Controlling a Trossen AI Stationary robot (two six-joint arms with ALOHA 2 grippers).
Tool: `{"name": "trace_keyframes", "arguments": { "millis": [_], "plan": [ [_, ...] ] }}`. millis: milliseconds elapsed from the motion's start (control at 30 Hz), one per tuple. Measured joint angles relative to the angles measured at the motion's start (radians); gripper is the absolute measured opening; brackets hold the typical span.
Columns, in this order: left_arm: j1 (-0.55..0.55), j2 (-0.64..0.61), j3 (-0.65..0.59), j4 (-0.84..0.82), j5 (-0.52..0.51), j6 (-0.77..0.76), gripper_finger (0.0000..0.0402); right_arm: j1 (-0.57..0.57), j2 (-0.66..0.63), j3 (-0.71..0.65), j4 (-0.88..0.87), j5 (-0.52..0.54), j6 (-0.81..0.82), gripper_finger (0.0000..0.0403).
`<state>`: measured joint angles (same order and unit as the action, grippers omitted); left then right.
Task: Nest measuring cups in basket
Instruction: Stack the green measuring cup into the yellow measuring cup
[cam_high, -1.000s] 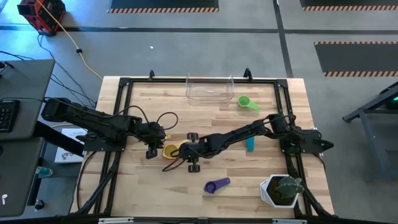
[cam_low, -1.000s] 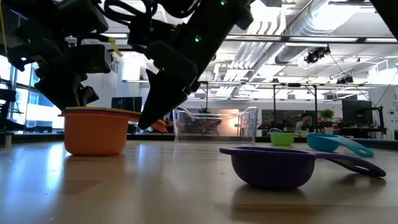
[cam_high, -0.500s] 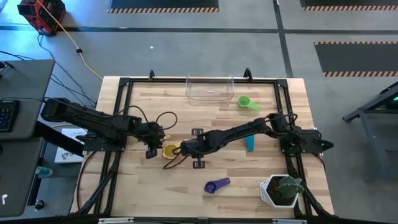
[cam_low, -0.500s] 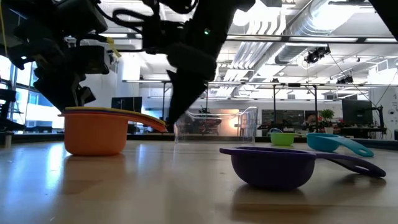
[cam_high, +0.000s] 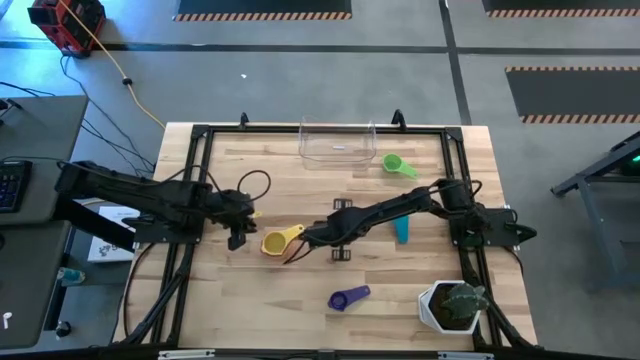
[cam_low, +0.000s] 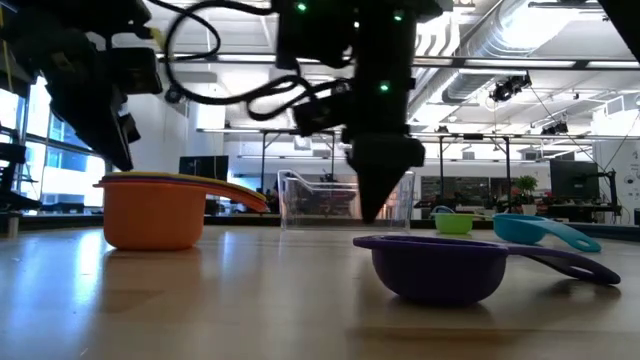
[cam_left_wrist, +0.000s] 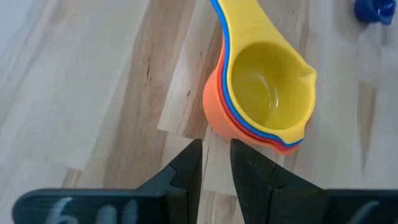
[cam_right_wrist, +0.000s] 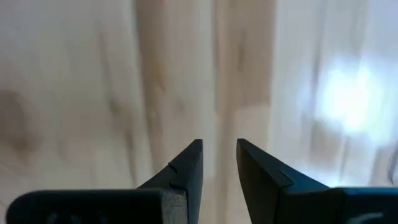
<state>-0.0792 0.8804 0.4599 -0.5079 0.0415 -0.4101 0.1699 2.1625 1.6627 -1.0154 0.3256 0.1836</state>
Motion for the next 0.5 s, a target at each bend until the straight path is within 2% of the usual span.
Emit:
{"name": "trace_keyframes", "arguments": {
  "millis": [200,500],
  "plan": [
    [0.000,-0.036,0.000,-0.018,-0.002,-0.008,0.0074,-0.037,-0.119,-0.167,0.035,0.017,0.067,0.0089],
    [0.000,-0.037,0.000,-0.021,-0.002,-0.007,0.0074,-0.181,-0.444,-0.494,0.197,0.039,0.130,0.0089]
  ]
}}
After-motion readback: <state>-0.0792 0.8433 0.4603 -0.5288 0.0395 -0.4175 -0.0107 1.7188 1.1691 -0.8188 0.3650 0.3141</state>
